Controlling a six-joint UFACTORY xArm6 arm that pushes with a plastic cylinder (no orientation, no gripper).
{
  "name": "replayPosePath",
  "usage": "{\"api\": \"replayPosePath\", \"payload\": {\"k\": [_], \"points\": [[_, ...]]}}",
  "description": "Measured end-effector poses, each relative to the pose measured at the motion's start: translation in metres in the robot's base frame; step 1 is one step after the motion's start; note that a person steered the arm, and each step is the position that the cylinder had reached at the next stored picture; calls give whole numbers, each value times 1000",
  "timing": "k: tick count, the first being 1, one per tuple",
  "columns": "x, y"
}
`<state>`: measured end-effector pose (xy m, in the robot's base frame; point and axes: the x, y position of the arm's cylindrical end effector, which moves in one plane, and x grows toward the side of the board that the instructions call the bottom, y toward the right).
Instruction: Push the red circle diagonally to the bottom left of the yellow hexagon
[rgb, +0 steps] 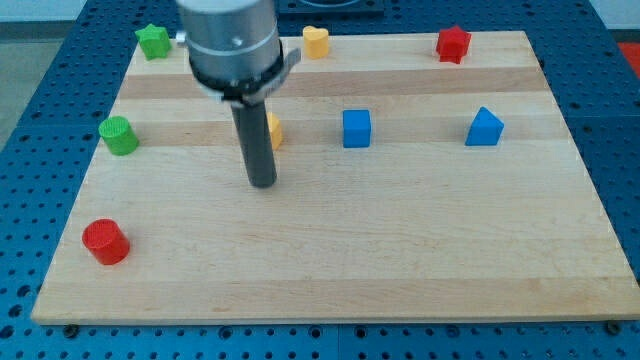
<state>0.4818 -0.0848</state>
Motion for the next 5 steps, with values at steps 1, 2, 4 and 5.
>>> {"api": "replayPosePath", "payload": {"k": [1,2,4,5], "points": [[56,-18],[95,-77],[97,-217],[68,-186]]}}
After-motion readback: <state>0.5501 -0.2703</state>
